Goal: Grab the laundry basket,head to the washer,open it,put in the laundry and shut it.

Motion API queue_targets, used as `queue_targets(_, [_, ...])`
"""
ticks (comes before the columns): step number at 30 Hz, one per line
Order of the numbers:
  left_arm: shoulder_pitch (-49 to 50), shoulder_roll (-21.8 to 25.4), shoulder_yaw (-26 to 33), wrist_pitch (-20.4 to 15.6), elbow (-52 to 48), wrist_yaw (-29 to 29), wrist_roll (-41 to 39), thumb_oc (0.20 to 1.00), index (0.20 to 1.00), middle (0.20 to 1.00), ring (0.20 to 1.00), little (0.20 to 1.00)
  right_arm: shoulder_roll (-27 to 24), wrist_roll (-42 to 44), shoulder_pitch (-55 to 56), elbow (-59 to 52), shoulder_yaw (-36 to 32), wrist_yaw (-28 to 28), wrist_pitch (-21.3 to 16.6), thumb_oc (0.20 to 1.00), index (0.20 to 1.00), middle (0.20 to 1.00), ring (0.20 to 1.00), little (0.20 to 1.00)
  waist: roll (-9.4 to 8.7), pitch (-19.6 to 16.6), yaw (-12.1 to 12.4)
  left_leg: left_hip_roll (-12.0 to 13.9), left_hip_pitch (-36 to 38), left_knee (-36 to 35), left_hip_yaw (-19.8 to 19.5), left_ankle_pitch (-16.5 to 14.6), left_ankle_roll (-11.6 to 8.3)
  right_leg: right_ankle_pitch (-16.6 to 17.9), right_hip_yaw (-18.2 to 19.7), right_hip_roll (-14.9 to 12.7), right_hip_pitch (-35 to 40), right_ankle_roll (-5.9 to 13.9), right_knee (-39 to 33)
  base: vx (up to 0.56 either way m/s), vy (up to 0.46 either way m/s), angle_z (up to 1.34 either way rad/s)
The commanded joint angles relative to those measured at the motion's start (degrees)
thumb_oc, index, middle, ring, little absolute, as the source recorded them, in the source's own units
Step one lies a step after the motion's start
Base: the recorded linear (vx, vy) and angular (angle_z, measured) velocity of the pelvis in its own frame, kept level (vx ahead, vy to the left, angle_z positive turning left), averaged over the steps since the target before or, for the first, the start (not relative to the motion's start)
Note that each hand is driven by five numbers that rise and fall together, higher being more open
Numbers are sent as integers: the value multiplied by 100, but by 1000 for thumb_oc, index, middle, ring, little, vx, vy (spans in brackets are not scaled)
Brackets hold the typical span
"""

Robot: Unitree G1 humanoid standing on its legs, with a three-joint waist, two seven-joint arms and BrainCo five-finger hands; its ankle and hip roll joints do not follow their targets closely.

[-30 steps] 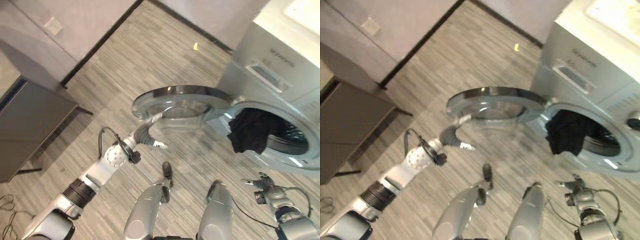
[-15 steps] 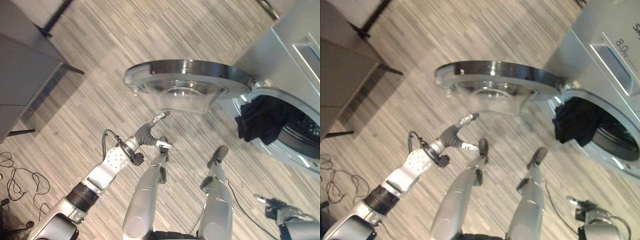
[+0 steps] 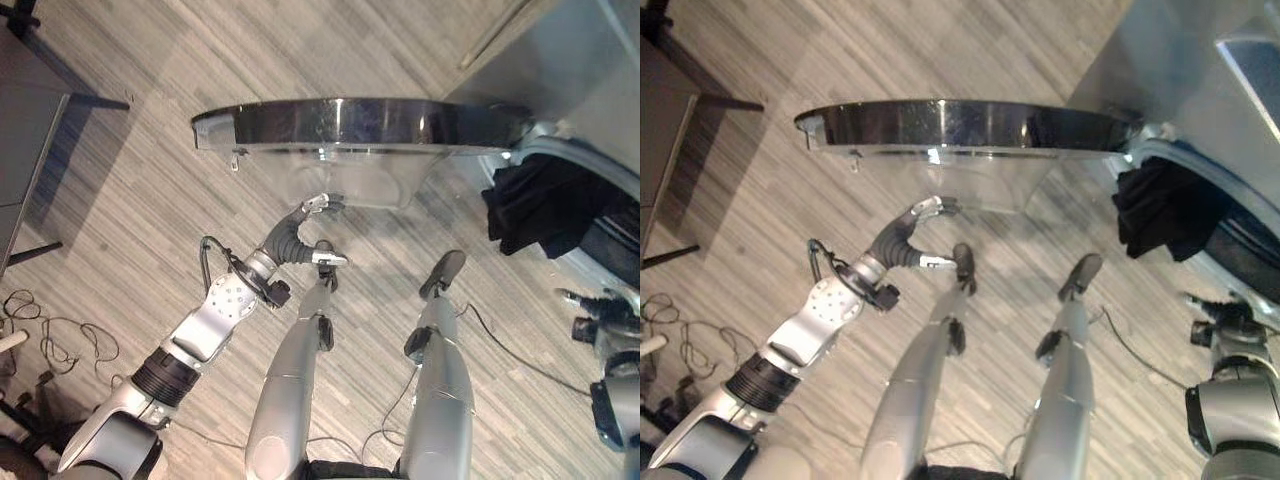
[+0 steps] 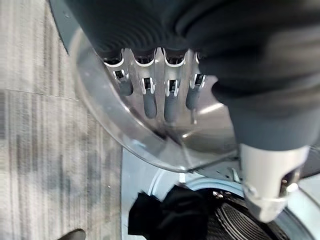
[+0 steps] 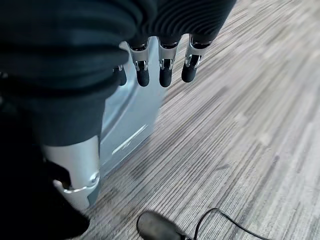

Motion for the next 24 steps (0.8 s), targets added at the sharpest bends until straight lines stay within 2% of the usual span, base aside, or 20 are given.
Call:
queue_targets(1, [-4, -369, 62, -418, -203, 243, -177, 1000, 1000, 1000, 1000, 1000, -316, 6, -103, 209, 343, -276, -82, 1000, 1000, 1000, 1000, 1000, 338, -17, 9, 566, 42, -43, -355, -323, -776, -551, 167, -214, -681, 417, 546, 0, 0, 0])
queue_targets(6, [-99, -479, -61, -491, -254, 331, -335, 1000, 1000, 1000, 1000, 1000, -272, -82, -659, 142, 625, -532, -190, 1000, 1000, 1000, 1000, 1000, 412, -17, 94, 525, -67, -139, -382, -261, -773, -573, 191, -207, -843, 406, 605, 2, -14, 0])
queue_targets(9, [-182, -388, -139, -578, -378, 387, -429, 1000, 1000, 1000, 1000, 1000, -525, -159, -1155, 58, 784, -821, -272, 1000, 1000, 1000, 1000, 1000, 480, -17, 108, 476, -198, -152, -496, -219, -780, -628, 354, -122, -937, 358, 552, 3, -34, 8])
queue_targets(12, [-117, -304, -65, -638, -496, 476, -578, 1000, 1000, 1000, 1000, 1000, -687, -201, -1541, -44, 847, -1188, -351, 1000, 1000, 1000, 1000, 1000, 497, -17, 186, 428, -269, -173, -522, -201, -781, -638, 375, -111, -1011, 353, 563, -6, 6, 5])
queue_targets(17, [-123, -234, -30, -699, -464, 627, -621, 1000, 1000, 1000, 1000, 1000, -793, 173, -2042, -106, 733, -1474, -495, 1000, 1000, 1000, 1000, 1000, 510, -17, 281, 391, -319, -197, -531, -183, -768, -639, 365, -111, -1058, 362, 562, 0, 0, 0])
queue_targets(18, [-131, -250, -15, -726, -441, 670, -654, 1000, 1000, 1000, 1000, 1000, -695, 505, -2181, -140, 600, -1539, -595, 570, 570, 570, 570, 570, 515, -17, 320, 388, -306, -223, -528, -177, -763, -643, 358, -112, -1034, 361, 544, 0, 0, 0])
queue_targets(19, [-138, -279, -30, -740, -425, 680, -680, 1000, 1000, 1000, 1000, 1000, -606, 764, -2277, -167, 488, -1577, -682, 467, 467, 467, 467, 467, 521, -18, 343, 388, -292, -228, -529, -173, -761, -644, 353, -108, -1016, 357, 541, 0, 0, 0])
queue_targets(20, [-146, -269, -36, -744, -416, 681, -684, 1000, 1000, 1000, 1000, 1000, -597, 790, -2271, -164, 486, -1581, -694, 278, 278, 278, 278, 278, 514, -17, 347, 390, -286, -233, -531, -172, -763, -643, 349, -104, -1007, 357, 534, 0, 0, 0])
queue_targets(21, [-203, -332, -90, -753, -365, 694, -696, 1000, 1000, 1000, 1000, 1000, -363, 1295, -2409, -185, 303, -1542, -828, 200, 200, 200, 200, 200, 530, -18, 384, 392, -247, -238, -529, -176, -762, -641, 338, -95, -947, 351, 507, 0, 0, 0])
queue_targets(23, [-238, -385, -125, -755, -327, 685, -684, 1000, 1000, 1000, 1000, 1000, -190, 1511, -2465, -237, 247, -1510, -915, 200, 200, 200, 200, 200, 535, -18, 411, 398, -216, -241, -535, -179, -765, -637, 321, -88, -895, 346, 479, 0, 0, 0])
queue_targets(24, [-277, -487, -198, -751, -279, 664, -679, 1000, 1000, 1000, 1000, 1000, 155, 1739, -2535, -371, 183, -1499, -1039, 200, 200, 200, 200, 200, 537, -20, 456, 396, -161, -235, -535, -177, -776, -630, 306, -71, -784, 333, 427, 0, 0, 0])
